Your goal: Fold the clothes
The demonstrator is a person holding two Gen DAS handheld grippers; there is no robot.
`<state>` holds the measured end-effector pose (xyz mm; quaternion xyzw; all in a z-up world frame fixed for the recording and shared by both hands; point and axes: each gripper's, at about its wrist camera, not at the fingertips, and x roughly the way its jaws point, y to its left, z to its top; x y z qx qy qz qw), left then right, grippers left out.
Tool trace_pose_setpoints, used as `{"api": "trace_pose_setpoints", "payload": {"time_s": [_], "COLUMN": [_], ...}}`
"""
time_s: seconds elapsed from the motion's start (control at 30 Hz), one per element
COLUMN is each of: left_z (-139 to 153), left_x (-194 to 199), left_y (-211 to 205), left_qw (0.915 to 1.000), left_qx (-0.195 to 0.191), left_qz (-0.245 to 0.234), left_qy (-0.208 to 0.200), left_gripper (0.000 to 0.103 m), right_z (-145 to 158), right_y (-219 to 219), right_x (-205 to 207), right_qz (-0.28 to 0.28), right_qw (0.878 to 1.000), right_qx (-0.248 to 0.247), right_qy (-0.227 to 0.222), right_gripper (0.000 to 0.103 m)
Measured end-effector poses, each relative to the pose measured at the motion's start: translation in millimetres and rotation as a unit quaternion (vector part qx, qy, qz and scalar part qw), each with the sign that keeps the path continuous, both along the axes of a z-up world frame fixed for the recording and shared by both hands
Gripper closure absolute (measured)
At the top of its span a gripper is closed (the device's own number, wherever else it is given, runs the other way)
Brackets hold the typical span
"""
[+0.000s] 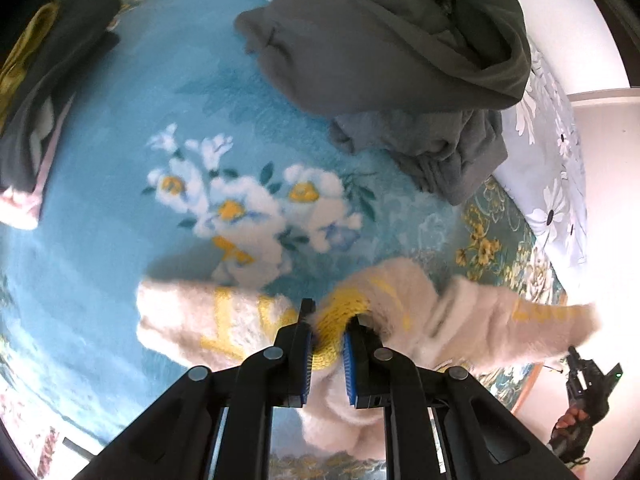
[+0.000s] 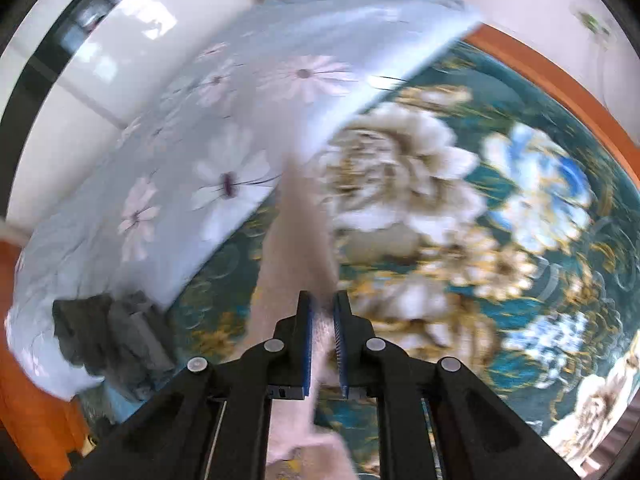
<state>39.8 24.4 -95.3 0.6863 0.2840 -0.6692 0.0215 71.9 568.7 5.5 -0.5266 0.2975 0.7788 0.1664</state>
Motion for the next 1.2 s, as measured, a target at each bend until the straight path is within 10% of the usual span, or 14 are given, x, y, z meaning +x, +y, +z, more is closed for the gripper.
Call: {"api": "trace_pose_setpoints", "payload": {"time_s": [0.1, 0.27, 0.57, 0.97, 1.2], "left_z": [4, 34, 38, 23, 4], "left_x": [16, 45, 90, 95, 76], "left_y": [6, 41, 77, 70, 40], "left_qw": [1.0000, 0.9985, 0.9947, 0.9912, 0.9940], "left_qx": [0.001, -0.004, 0.019, 0.054, 0.063], "left_qz": [0.005, -0.053, -0.101, -0.119, -0.087], "left_qy": [-0.008, 0.013, -0.007, -0.018, -0.020], "left_gripper": [0.090, 0.090, 0.090, 0.090, 0.090], "right_z": [-1, -14, -80, -153, -143], "right_y": [17, -15, -214, -300, -263], "right_x": [31, 57, 0, -42, -42], "right_qz": [-0.037, 0.016, 0.207, 0.235, 0.200], "right_qw": [0.999, 0.997, 0.960, 0.941, 0.948], "right_qx": [0.012, -0.049, -0.151, -0.051, -0.092], "right_qy": [-0.030, -0.051, -0.109, -0.237, -0.229], "right_gripper": [0.059, 0.058, 0.040, 0.037, 0.092]}}
